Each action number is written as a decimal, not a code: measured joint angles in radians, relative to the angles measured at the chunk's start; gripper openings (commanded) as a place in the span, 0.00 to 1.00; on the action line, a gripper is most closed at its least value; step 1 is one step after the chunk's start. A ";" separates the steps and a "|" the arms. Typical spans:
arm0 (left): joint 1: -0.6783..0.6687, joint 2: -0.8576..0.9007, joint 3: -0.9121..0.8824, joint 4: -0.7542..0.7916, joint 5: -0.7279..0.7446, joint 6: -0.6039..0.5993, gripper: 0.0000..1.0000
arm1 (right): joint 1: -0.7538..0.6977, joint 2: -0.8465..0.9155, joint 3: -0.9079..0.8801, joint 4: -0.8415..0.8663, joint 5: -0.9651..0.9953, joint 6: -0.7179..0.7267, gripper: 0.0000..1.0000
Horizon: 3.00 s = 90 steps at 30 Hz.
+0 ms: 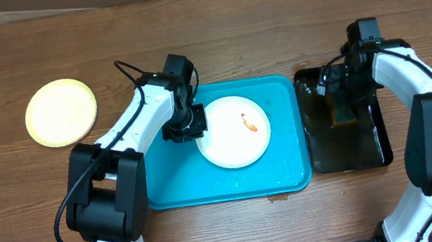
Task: Clean dirty plates on tray and stack at the side
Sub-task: 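Lower right gripper into black tray and grasp the green sponge, then lift the sponge with right gripper and carry it over the white plate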
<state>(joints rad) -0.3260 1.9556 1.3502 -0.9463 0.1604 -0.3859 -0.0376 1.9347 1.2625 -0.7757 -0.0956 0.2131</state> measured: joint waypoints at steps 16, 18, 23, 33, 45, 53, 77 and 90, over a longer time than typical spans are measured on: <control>0.000 0.000 -0.001 -0.012 -0.001 0.000 0.28 | 0.000 0.000 -0.002 -0.233 -0.021 -0.005 0.69; 0.000 0.000 -0.001 -0.018 -0.001 0.000 0.28 | 0.000 0.000 -0.002 -0.261 -0.022 -0.003 0.44; 0.000 0.000 -0.002 -0.022 -0.001 0.000 0.29 | 0.000 0.000 -0.002 -0.296 -0.025 -0.001 0.31; 0.000 0.000 -0.002 -0.019 -0.001 0.000 0.30 | 0.000 0.000 -0.002 -0.176 -0.023 -0.004 0.87; 0.000 0.000 -0.002 -0.016 -0.001 0.000 0.31 | -0.001 0.000 -0.002 -0.117 -0.019 -0.004 0.55; 0.000 0.000 -0.002 -0.011 -0.005 0.000 0.29 | -0.001 0.000 -0.002 -0.124 -0.016 -0.010 0.38; 0.000 0.000 -0.002 -0.011 -0.008 0.000 0.29 | 0.000 0.000 0.020 -0.183 -0.016 -0.004 0.39; 0.000 0.000 -0.003 -0.010 -0.008 0.000 0.28 | 0.013 0.000 0.020 -0.195 -0.011 -0.004 0.04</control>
<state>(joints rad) -0.3260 1.9556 1.3472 -0.9562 0.1524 -0.3859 -0.0246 1.9347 1.2827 -0.9703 -0.1070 0.2089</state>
